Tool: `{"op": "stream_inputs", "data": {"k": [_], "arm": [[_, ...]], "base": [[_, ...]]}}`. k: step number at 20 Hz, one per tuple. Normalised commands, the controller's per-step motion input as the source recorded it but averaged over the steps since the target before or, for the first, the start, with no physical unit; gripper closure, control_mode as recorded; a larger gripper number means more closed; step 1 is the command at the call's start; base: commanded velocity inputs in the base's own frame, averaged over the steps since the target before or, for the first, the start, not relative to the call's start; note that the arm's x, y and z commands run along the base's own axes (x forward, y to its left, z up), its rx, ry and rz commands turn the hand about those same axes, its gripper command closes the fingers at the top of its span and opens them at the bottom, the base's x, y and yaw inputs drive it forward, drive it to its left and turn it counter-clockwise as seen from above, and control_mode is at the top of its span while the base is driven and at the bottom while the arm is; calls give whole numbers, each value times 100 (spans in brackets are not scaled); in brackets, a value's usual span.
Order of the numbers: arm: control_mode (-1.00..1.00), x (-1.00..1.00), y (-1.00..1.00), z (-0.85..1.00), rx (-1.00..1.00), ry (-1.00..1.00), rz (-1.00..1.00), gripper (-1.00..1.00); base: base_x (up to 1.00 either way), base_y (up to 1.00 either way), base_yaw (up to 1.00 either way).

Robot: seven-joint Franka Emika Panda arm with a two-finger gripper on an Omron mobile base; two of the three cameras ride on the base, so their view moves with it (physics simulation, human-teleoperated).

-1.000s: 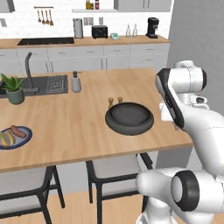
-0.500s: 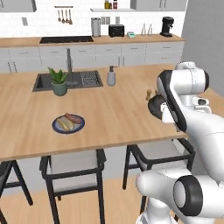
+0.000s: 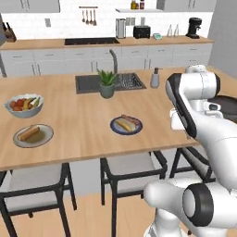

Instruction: Place one bun and one sausage from the bowl on each plate.

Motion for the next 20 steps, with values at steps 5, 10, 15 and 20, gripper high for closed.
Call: {"op": "stream_inputs", "data": {"k": [5,10,15,20], "arm": [[100,0,0,0,0,0,0,100],[100,0,0,0,0,0,0,100],[100,0,0,0,0,0,0,100],[100,0,0,0,0,0,0,100]], "base": [[0,100,0],[6,100,0],[24,100,-2],[80,74,-17]]}}
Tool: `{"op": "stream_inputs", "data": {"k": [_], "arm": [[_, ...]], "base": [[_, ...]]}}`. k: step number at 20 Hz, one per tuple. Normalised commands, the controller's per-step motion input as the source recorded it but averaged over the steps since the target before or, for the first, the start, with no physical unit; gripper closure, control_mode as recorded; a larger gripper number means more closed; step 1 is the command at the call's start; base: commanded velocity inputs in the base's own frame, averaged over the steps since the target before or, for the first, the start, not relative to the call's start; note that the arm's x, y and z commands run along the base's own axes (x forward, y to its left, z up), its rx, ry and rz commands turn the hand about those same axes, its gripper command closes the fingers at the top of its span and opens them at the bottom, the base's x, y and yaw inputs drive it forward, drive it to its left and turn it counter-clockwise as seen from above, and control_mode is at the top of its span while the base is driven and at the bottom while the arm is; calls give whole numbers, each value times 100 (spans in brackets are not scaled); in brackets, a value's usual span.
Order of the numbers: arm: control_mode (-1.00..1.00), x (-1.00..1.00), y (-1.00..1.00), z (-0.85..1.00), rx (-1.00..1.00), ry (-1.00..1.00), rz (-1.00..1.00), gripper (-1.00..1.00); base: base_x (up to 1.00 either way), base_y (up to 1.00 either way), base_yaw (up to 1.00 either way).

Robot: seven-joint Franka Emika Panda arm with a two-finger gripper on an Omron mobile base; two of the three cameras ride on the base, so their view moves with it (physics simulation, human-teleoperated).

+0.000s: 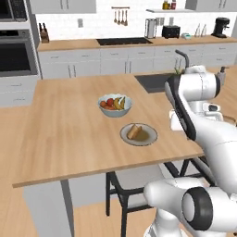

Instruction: Place one bun and one sausage from the bowl on each plate.

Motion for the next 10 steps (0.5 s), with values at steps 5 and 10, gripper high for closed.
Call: {"op": "stream_inputs", "data": {"k": [5,10], "arm": [[-100,10,6,0,0,0,-3,100],[-100,81,40,-33,0,-8,-7,100]], "base": [[69,42,-16],[0,0,0]]}}
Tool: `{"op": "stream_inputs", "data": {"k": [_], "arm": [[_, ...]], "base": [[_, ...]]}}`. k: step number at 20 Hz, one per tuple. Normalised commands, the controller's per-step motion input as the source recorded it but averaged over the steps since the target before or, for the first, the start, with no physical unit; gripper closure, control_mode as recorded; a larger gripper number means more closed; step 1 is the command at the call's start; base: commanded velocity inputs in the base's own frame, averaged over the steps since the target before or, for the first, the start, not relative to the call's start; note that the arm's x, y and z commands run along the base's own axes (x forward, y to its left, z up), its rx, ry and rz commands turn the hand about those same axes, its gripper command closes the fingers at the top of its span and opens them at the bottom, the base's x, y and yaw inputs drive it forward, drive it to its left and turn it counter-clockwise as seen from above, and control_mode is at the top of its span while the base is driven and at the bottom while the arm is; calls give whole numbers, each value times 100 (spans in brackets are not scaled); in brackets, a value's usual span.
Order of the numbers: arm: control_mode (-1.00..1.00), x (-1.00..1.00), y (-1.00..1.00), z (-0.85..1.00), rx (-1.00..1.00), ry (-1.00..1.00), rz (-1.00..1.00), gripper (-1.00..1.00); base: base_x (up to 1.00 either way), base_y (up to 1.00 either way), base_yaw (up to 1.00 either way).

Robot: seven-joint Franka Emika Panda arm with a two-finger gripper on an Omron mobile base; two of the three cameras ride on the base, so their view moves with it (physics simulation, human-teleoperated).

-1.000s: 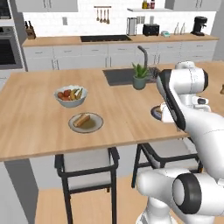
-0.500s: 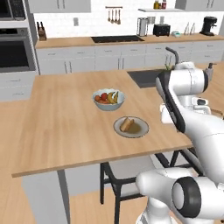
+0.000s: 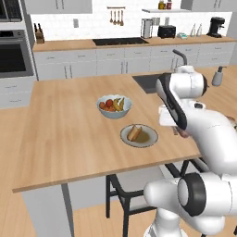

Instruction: Place one bun and one sausage from the bowl on each plate.

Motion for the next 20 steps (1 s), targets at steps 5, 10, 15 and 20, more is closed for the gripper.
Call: {"op": "stream_inputs", "data": {"k": [5,10,15,20], "arm": [[-100,100,53,-70,0,-9,-3,100],[-100,100,7,-89,0,-2,0,100],[-100,100,-1,-59,-2,-2,0,100],[-100,98,-11,-49,-3,-4,0,100]], "base": [[0,0,0],[0,0,0],[0,0,0],[0,0,0]]}}
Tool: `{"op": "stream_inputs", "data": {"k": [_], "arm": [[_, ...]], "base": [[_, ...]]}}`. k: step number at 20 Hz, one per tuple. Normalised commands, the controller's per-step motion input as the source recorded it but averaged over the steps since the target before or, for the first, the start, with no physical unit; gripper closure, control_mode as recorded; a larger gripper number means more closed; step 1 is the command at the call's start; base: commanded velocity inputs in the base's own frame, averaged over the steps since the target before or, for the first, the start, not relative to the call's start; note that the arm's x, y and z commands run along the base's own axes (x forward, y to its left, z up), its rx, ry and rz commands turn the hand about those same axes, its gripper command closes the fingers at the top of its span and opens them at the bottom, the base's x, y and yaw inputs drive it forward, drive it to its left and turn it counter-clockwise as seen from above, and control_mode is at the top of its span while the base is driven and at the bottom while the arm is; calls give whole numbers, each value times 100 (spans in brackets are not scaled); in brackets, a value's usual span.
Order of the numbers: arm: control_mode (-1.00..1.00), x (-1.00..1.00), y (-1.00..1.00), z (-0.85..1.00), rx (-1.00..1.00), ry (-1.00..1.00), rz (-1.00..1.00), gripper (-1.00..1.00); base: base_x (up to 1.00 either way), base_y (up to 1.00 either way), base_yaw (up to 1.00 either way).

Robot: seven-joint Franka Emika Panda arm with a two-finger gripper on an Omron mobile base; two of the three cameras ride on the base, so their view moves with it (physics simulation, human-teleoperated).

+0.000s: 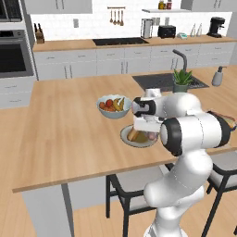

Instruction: Place one bun and one sausage from the bowl on each plate.

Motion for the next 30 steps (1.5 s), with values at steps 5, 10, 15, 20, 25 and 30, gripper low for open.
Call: {"op": "stream_inputs", "data": {"k": [5,10,15,20,25,30], "arm": [[-100,65,-13,-66,-3,-10,0,100],[-100,60,-1,-52,0,-7,0,100],[-100,34,0,-37,0,-5,0,-100],[-100,-2,0,10,0,-3,0,-100],[-100,-12,0,56,0,0,0,-100],[-100,-91,0,100,3,-1,0,-100]], "base": [[0,0,0],[0,0,0],[0,0,0],[0,0,0],[0,0,0],[0,0,0]]}}
